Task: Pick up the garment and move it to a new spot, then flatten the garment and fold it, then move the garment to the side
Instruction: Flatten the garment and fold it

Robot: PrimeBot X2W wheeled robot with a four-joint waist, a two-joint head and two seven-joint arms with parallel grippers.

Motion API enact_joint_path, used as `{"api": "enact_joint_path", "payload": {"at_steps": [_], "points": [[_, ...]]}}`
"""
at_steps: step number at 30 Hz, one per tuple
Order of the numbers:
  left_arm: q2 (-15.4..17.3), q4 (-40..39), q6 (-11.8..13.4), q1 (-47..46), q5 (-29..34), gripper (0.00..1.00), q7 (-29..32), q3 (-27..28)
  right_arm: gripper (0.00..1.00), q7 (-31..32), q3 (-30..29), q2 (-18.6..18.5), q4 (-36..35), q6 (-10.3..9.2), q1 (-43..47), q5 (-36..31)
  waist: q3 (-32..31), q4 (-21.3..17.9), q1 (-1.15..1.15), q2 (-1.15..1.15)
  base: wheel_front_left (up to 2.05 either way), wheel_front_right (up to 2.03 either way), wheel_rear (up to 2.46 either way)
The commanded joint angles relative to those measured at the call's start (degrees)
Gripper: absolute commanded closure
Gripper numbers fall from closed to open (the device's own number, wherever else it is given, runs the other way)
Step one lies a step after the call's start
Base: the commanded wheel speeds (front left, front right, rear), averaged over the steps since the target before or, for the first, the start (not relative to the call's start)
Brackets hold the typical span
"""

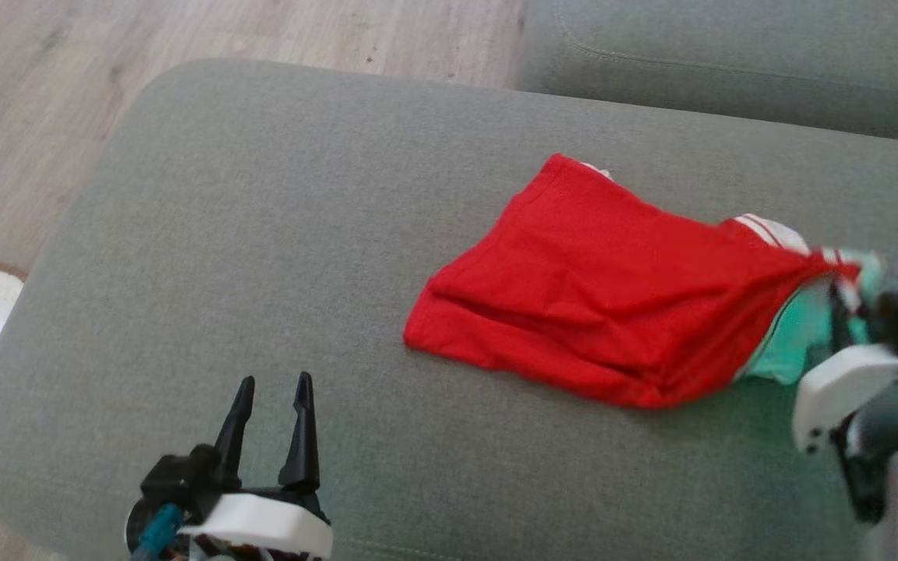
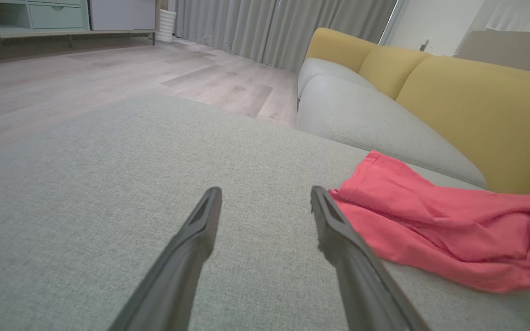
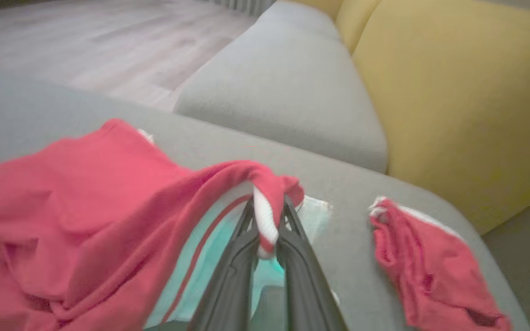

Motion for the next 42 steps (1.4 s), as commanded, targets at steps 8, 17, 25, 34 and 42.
{"api": "enact_joint_path", "payload": {"at_steps": [8,17,25,34,42], "points": [[-0.19,-0.70,-0.80,-4.36,0.78,0.00,-0.66,1.06,1.00,-5.66,0.10,-1.26,20.45,0.37,-10.88,-0.59,1.98,2.73,0.00,0.00,0.00,0.00,0.00],[-0.75,-0.52,-1.11,-5.41,1.28,0.00,-0.67,0.36,1.00,-11.71,-3.49,-3.11,34.91,0.37,-26.26,-5.33,4.31,4.61,0.00,0.00,0.00,0.00,0.00],[-1.49,0.08,-1.24,-6.02,1.49,0.00,-0.69,0.51,0.00,-19.46,-4.08,-3.64,45.14,0.37,-34.73,-6.95,5.67,4.50,0.00,0.00,0.00,0.00,0.00],[-1.35,-0.15,-1.08,-5.50,2.03,0.00,-0.71,1.31,0.00,-28.73,-3.85,-4.03,49.10,0.37,-36.44,-7.01,3.32,0.32,0.00,0.00,0.00,0.00,0.00],[-1.26,-0.84,-0.94,-4.58,2.05,0.00,-0.71,1.36,0.00,-28.91,-3.76,-3.75,48.23,0.37,-28.85,-3.72,1.96,-3.42,0.00,0.00,0.00,0.00,0.00]]}}
